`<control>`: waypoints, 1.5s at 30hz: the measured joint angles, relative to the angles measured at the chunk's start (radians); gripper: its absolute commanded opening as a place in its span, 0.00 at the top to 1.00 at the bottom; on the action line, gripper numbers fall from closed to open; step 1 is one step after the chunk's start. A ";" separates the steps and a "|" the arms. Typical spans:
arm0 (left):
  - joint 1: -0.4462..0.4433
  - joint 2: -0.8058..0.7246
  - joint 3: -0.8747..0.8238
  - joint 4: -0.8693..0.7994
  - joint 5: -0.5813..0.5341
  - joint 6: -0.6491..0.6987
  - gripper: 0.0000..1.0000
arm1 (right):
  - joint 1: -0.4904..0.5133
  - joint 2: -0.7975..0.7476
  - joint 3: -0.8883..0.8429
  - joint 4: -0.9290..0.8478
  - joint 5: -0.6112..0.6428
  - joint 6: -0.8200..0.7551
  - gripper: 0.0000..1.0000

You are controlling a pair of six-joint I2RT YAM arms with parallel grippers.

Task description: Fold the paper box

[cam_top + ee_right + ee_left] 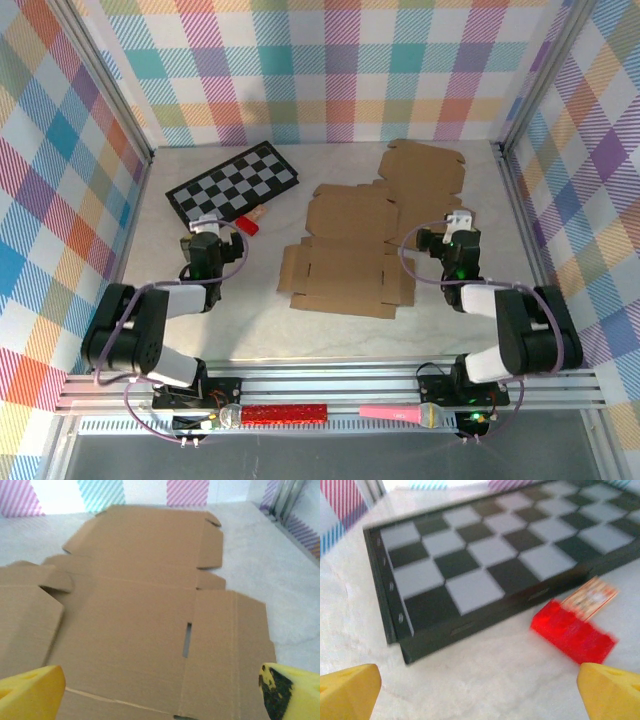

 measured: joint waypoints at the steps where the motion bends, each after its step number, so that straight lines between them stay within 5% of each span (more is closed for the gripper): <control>1: -0.027 -0.045 0.014 -0.016 -0.026 0.011 0.00 | 0.013 -0.058 0.000 -0.022 0.019 -0.002 0.01; 4: -0.119 -0.158 0.075 -0.041 -0.114 0.059 0.00 | 0.040 -0.243 0.018 -0.099 0.066 0.011 0.01; 8: -0.233 -0.222 0.279 -0.167 -0.220 0.068 0.00 | 0.074 -0.410 0.301 -0.488 0.142 0.129 0.01; 11: -0.248 -0.214 0.605 -0.595 -0.253 -0.184 0.00 | 0.075 -0.409 0.641 -0.801 0.080 0.306 0.01; 13: -0.229 -0.196 0.789 -0.800 -0.230 -0.352 0.16 | 0.062 -0.402 0.811 -0.960 0.000 0.452 0.01; 15: -0.206 -0.200 0.874 -0.936 -0.156 -0.470 0.18 | 0.039 -0.414 0.859 -1.043 -0.113 0.549 0.05; 19: -0.211 -0.219 0.798 -1.128 0.016 -0.708 0.28 | 0.039 -0.419 0.864 -1.299 -0.269 0.691 0.12; 23: -0.360 -0.231 0.523 -1.210 0.174 -0.975 0.33 | 0.050 -0.401 0.814 -1.484 -0.407 0.755 0.16; 28: -0.575 -0.246 0.301 -1.163 0.259 -1.238 0.34 | 0.065 -0.516 0.652 -1.556 -0.541 0.813 0.17; 38: -0.583 -0.185 0.115 -0.805 0.267 -1.540 0.40 | 0.087 -0.536 0.592 -1.538 -0.649 0.871 0.17; 45: -0.583 -0.119 0.069 -0.674 0.245 -1.629 0.46 | 0.094 -0.530 0.592 -1.521 -0.674 0.884 0.18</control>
